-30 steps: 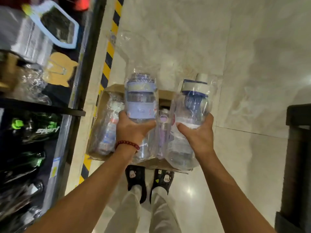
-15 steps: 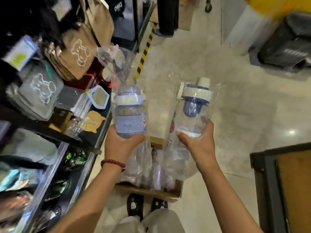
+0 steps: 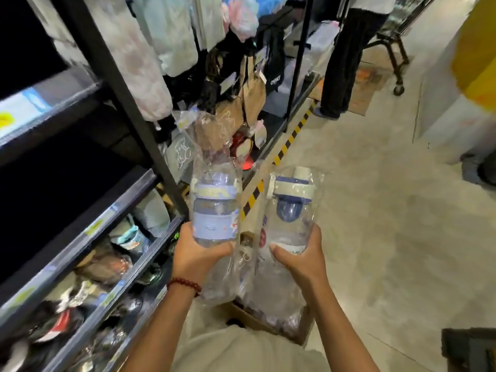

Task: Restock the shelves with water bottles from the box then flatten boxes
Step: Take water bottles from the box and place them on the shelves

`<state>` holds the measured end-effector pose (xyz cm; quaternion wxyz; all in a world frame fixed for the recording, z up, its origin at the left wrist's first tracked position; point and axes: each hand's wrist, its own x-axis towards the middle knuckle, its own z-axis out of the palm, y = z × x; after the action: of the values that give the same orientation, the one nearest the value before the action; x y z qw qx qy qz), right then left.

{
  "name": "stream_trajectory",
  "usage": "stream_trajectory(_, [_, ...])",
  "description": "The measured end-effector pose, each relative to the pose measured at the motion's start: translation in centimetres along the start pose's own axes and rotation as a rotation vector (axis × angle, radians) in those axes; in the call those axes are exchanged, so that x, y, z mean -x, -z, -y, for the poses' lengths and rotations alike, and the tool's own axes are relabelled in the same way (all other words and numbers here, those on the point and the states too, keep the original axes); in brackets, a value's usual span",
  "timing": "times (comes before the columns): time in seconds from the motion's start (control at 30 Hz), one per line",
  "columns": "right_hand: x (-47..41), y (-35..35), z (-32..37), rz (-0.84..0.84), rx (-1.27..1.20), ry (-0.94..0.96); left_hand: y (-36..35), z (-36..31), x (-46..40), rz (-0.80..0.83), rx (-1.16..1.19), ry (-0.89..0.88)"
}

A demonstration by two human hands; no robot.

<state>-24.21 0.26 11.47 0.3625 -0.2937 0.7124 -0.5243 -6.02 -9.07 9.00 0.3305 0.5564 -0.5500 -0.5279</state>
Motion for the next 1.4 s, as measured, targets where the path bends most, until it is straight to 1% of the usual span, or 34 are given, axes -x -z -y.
stream_trajectory(0.07, [0.4,0.0,0.0,0.088,0.009,0.001,0.3,-0.5,1.5,-0.060,0.000,-0.021])
stream_trajectory(0.27, [1.7,1.2,-0.1,0.273,0.050,0.037,0.6,-0.1,7.6,-0.309,0.021,0.050])
stream_trajectory(0.43, [3.2,0.8,-1.8,0.460,0.085,0.052,1.7,2.9,14.7,-0.541,0.084,0.131])
stream_trajectory(0.53, [4.7,-0.6,-2.5,0.576,0.113,0.052,2.7,5.0,18.6,-0.657,0.098,0.181])
stream_trajectory(0.67, [7.0,-3.2,-2.2,0.739,0.162,0.064,3.8,6.2,22.8,-0.845,0.173,0.227])
stream_trajectory(0.83, [9.9,-7.7,-1.6,0.907,0.207,0.111,6.1,7.6,26.4,-1.013,0.234,0.261])
stream_trajectory(0.93, [11.5,-10.6,-1.6,0.987,0.247,0.155,7.7,8.6,27.8,-1.081,0.276,0.258])
stream_trajectory(1.07, [14.4,-14.8,-1.5,1.064,0.251,0.171,11.0,10.6,29.6,-1.130,0.287,0.286])
stream_trajectory(1.2, [18.1,-19.3,-1.5,1.090,0.222,0.183,15.5,12.0,31.0,-1.194,0.383,0.293])
stream_trajectory(1.27, [20.7,-21.7,-1.6,1.086,0.219,0.167,18.2,12.2,31.9,-1.239,0.353,0.276])
stream_trajectory(1.4, [26.6,-26.7,-2.1,1.052,0.230,0.160,25.1,14.0,35.0,-1.222,0.273,0.243])
